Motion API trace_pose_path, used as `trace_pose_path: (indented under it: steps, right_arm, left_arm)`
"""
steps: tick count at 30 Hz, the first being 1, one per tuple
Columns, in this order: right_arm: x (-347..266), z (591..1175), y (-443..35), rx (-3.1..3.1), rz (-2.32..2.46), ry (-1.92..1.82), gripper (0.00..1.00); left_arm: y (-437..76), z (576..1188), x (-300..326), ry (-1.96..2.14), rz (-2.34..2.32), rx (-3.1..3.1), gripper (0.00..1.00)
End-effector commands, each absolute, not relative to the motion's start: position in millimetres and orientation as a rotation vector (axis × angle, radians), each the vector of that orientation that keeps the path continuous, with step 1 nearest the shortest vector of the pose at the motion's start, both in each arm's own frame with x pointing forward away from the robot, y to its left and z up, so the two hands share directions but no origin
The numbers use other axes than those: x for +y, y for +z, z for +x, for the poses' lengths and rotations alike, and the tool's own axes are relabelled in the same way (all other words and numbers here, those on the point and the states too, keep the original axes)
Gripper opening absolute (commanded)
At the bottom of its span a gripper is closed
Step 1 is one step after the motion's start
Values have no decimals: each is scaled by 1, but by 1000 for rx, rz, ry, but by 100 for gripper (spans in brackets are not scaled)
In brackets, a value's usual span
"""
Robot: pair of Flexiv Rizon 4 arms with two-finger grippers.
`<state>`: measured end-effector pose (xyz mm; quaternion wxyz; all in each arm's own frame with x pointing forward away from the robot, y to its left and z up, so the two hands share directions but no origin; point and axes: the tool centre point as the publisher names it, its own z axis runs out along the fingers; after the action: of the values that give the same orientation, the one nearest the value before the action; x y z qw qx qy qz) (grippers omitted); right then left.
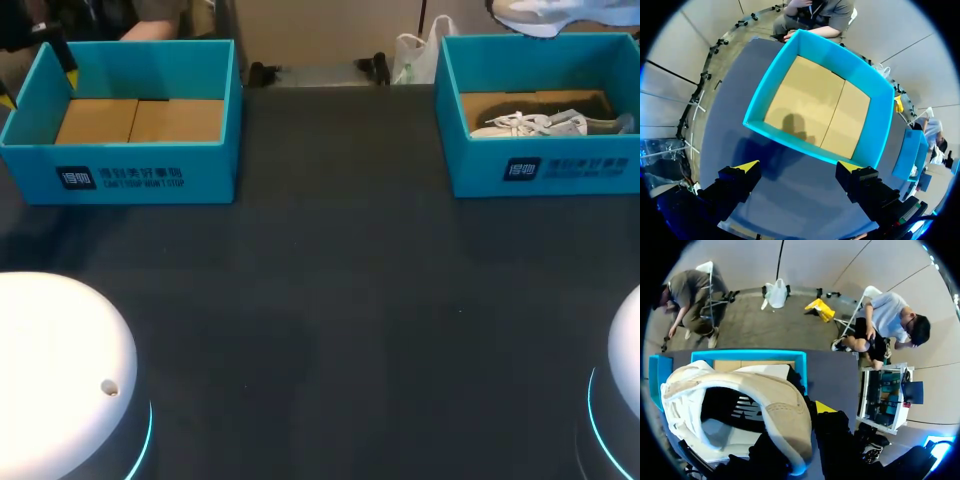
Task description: Take the shoe out of the shoebox, open the shoe tongue, remove and reinsert the insole, then place the shoe into the shoebox
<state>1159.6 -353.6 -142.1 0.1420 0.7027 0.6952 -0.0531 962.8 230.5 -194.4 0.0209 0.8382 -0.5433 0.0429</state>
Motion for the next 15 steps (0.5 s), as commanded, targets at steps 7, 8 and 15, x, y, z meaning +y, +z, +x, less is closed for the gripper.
trace_pose_path:
  steps: [7, 8, 15]
  right_arm:
    - [-343, 1142, -163, 1991, 2046, -156, 0]
    - [-343, 1141, -165, 1985, 2043, -159, 0]
    - [-342, 1131, -177, 1983, 2037, -177, 0]
  left_arm:
    - [-194, 961, 230, 133, 2602, -1685, 100]
    - [-194, 961, 230, 133, 2602, -1685, 100]
    - [-194, 961, 230, 133, 2602, -1685, 100]
